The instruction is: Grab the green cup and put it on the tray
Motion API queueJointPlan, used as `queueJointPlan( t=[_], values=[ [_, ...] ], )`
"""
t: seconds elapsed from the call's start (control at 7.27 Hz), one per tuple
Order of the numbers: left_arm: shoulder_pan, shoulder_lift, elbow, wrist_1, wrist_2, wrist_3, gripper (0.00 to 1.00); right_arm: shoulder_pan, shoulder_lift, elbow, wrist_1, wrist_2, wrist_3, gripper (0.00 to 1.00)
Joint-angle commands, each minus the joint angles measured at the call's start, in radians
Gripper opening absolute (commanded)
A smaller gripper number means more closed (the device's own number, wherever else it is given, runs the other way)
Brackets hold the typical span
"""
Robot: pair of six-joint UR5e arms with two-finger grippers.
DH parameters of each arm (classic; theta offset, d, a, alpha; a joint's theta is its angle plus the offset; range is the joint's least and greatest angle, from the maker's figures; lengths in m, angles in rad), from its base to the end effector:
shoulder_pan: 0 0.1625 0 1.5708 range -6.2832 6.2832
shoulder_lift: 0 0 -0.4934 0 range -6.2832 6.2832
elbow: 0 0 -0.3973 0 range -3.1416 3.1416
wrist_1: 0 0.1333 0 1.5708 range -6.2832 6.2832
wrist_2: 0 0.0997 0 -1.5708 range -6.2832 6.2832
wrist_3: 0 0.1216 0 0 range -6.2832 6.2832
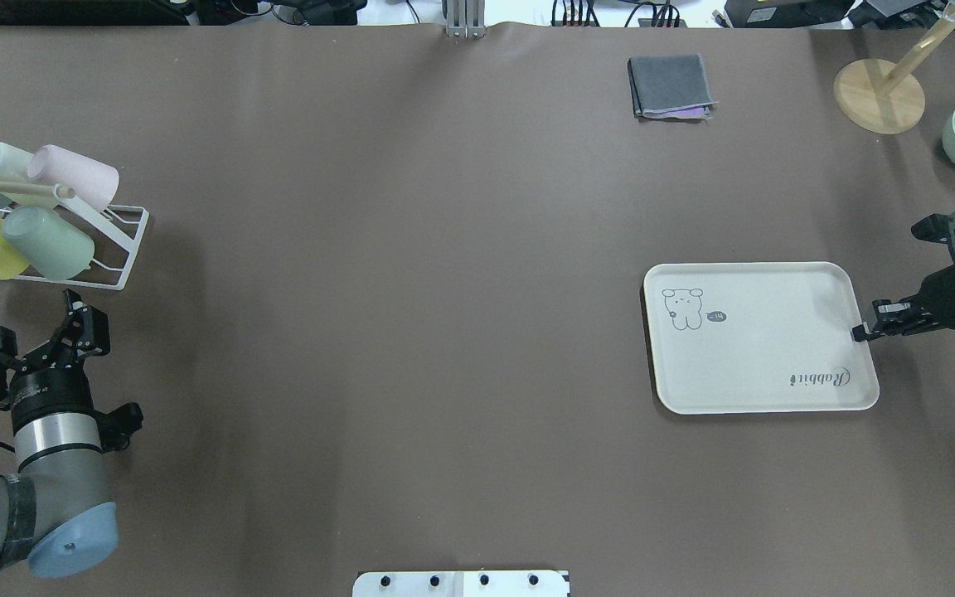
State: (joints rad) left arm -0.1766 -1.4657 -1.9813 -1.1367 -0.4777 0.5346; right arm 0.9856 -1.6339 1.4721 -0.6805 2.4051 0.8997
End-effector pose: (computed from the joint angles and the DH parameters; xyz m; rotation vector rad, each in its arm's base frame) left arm 0.3700 -0.3111 0.6020 0.4094 -1.2178 1.7725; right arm -0.2345 -0.4321 0.7135 -0.0335 -1.0453 -0.0184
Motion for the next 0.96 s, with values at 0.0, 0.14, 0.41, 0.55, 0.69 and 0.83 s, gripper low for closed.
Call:
queueJointPlan(
  t=[0.0,0.14,0.41,0.55,0.69,0.83],
  values=[
    [-0.009,-0.002,0.024,0.000,0.019,0.001,0.98,-0.002,0.012,0.008,-0.001,0.022,0.002,0.00],
    [-0.014,-0.002,0.025,0.000,0.021,0.001,0.98,-0.007,0.035,0.008,-0.013,0.029,0.005,0.00],
    [-0.023,-0.002,0.036,-0.001,0.037,-0.001,0.98,-0.001,0.168,0.063,-0.213,0.065,0.016,0.00],
    [-0.023,-0.004,0.048,-0.008,0.042,-0.002,0.98,-0.031,0.245,0.127,-0.382,0.049,0.045,0.00],
    [-0.024,-0.011,0.062,-0.009,0.069,-0.001,0.98,-0.071,0.332,0.149,-0.499,0.017,0.065,0.00],
    [-0.024,-0.019,0.073,-0.012,0.092,-0.001,0.98,-0.112,0.400,0.157,-0.548,-0.033,0.106,0.00]
  ],
)
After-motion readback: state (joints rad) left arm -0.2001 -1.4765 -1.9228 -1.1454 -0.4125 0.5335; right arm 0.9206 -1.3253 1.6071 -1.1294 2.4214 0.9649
